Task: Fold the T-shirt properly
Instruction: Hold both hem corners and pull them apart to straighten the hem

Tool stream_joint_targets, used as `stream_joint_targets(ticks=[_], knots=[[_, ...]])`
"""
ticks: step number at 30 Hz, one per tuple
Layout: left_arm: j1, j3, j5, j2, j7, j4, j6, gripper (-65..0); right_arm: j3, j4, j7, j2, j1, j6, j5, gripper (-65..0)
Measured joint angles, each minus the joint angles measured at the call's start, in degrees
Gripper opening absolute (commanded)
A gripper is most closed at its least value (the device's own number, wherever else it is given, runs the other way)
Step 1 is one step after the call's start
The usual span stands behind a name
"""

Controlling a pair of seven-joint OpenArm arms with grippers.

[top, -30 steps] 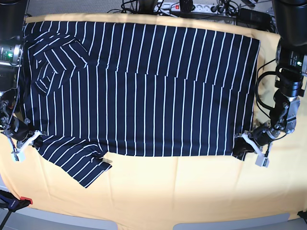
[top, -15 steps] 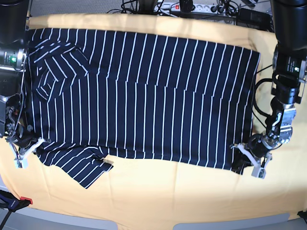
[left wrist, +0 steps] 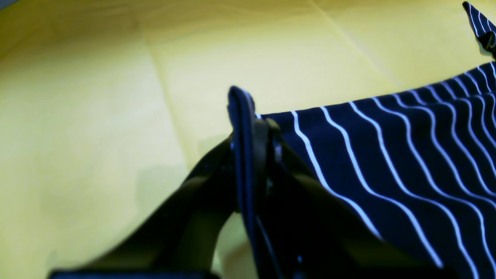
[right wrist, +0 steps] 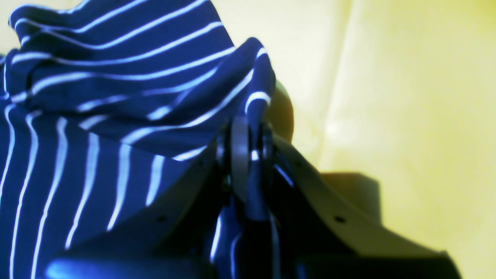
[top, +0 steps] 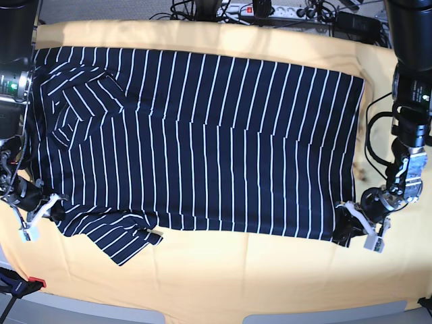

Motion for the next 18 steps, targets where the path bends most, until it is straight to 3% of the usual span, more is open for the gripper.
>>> stream_joint_targets(ticks=[4, 9, 18], knots=[[0.11, -0.02, -3.23, -1.44, 1.27, 1.46, -0.22, -65.0, 0.00, 3.32, -4.87, 1.84, 0.09, 0.39, 3.56, -65.0], [0.63, -0.02, -4.02, -0.79, 3.58, 2.16, -0.20, -65.0, 0.00, 4.00, -6.58, 3.43, 0.17, 0.44, 7.06, -65.0], [0.59, -0.02, -4.17, 0.63, 3.56, 2.56, -0.02, -65.0, 0.00, 4.00, -9.07, 3.74, 0.07, 0.39, 7.37, -65.0]])
